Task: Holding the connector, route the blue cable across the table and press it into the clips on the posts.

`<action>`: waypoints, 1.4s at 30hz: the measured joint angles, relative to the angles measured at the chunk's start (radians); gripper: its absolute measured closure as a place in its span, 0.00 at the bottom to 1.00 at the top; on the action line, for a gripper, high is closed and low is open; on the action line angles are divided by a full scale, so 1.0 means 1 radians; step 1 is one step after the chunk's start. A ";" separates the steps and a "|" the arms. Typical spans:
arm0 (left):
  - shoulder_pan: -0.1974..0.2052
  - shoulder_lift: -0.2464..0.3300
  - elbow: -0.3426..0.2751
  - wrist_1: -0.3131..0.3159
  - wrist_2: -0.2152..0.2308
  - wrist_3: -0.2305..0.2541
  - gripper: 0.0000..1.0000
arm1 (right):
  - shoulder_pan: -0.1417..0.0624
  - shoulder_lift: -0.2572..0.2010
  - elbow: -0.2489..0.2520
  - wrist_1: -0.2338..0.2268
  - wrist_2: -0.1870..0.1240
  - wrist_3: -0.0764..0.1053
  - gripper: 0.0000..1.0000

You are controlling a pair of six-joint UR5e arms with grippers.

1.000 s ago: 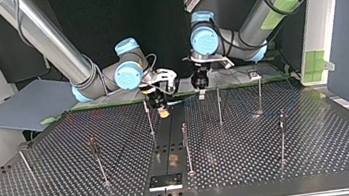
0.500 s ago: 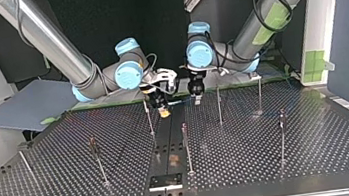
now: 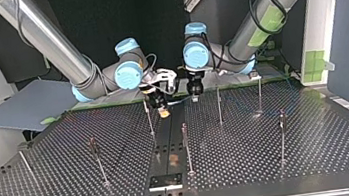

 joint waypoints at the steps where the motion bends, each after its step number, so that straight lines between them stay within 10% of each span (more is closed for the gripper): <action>1: 0.000 0.000 0.000 -0.001 -0.004 -0.004 1.00 | 0.000 0.000 0.000 0.000 0.000 0.000 1.00; 17: -0.001 0.053 0.000 -0.023 -0.025 -0.019 1.00 | 0.001 -0.015 -0.007 0.016 -0.003 -0.007 1.00; 42: -0.012 0.260 0.000 -0.150 -0.108 0.019 1.00 | 0.009 -0.215 -0.005 0.167 -0.004 0.029 1.00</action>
